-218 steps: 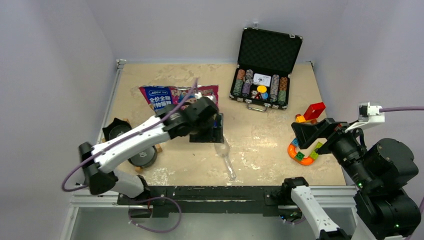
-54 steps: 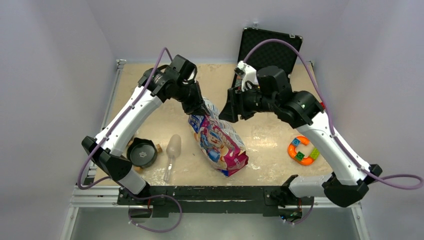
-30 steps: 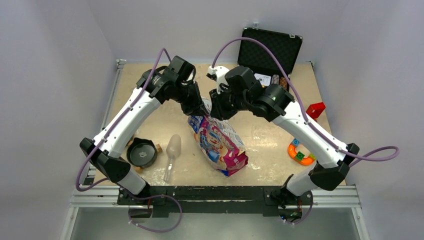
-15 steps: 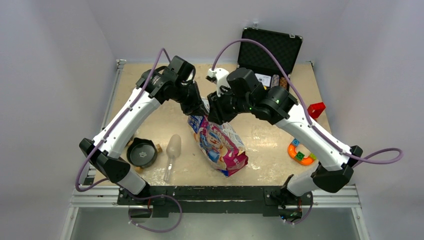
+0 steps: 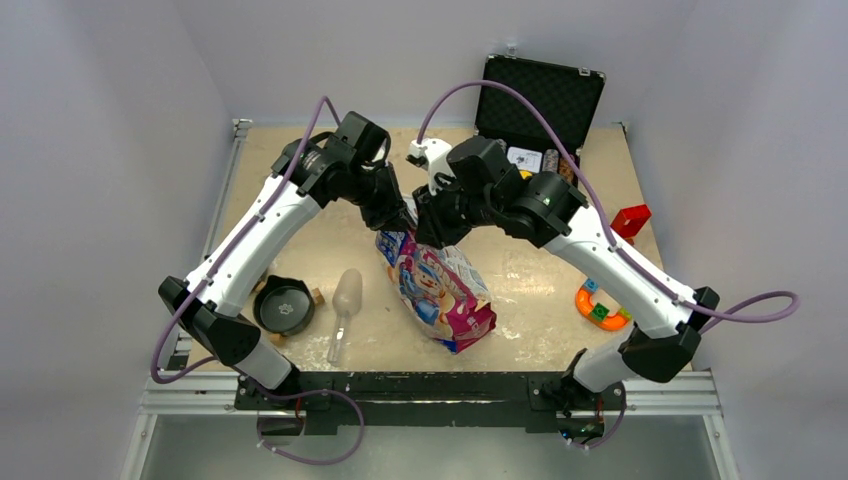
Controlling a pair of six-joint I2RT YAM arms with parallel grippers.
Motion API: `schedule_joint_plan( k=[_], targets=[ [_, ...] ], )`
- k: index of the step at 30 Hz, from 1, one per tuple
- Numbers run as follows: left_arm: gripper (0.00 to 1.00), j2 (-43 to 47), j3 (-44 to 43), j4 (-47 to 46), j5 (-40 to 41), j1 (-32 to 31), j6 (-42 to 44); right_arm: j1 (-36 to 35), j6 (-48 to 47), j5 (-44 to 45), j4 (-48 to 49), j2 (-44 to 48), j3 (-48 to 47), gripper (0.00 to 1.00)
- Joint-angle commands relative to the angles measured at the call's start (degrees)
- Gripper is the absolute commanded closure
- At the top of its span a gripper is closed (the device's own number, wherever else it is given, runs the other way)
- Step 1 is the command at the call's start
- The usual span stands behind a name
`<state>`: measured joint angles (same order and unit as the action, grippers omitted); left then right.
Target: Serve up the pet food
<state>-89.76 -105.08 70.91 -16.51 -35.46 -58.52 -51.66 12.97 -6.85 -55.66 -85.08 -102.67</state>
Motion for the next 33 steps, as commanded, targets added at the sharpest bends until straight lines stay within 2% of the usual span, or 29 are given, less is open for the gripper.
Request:
schedule_joint_plan(
  k=[1, 6, 11, 16, 20, 26, 28, 29, 33],
  targets=[
    [1.00, 6.51, -4.52, -9.52, -3.48, 1.54, -1.68, -0.20, -1.59, 1.09, 0.94, 0.20, -0.34, 0.72],
    [1.00, 6.52, -4.45, -9.75, -3.75, 1.57, -1.86, -0.20, -1.60, 4.26, 0.38, 0.49, 0.13, 0.72],
    [1.00, 6.52, -4.05, -9.70, -3.78, 1.60, -1.89, -0.99, -2.53, -0.75, 2.57, 1.71, 0.59, 0.65],
    [0.99, 6.59, -3.74, -10.26, -3.97, 1.54, -2.16, -1.25, -1.66, 2.62, 1.33, -0.13, -0.27, 0.65],
    [0.99, 6.74, -3.56, -10.24, -3.88, 1.54, -2.04, -1.25, -1.54, 4.69, 1.40, 0.24, -0.21, 0.73],
    [0.98, 6.87, -3.52, -10.52, -4.01, 1.55, -1.91, -1.27, -1.08, 8.05, 0.70, -0.08, -0.34, 1.00],
    [0.93, 7.03, -3.40, -10.37, -4.01, 1.58, -1.63, -1.25, -1.06, 9.91, 0.52, -0.37, -0.51, 1.00],
    [0.87, 7.18, -3.23, -10.17, -3.74, 1.59, -1.52, -1.25, -1.08, 10.64, 0.21, -0.66, -0.62, 1.00],
    [0.49, 11.31, 1.02, -11.73, -0.25, 1.54, -1.82, -1.25, 0.18, 11.24, -0.45, -0.60, -0.64, 1.00]
  ],
)
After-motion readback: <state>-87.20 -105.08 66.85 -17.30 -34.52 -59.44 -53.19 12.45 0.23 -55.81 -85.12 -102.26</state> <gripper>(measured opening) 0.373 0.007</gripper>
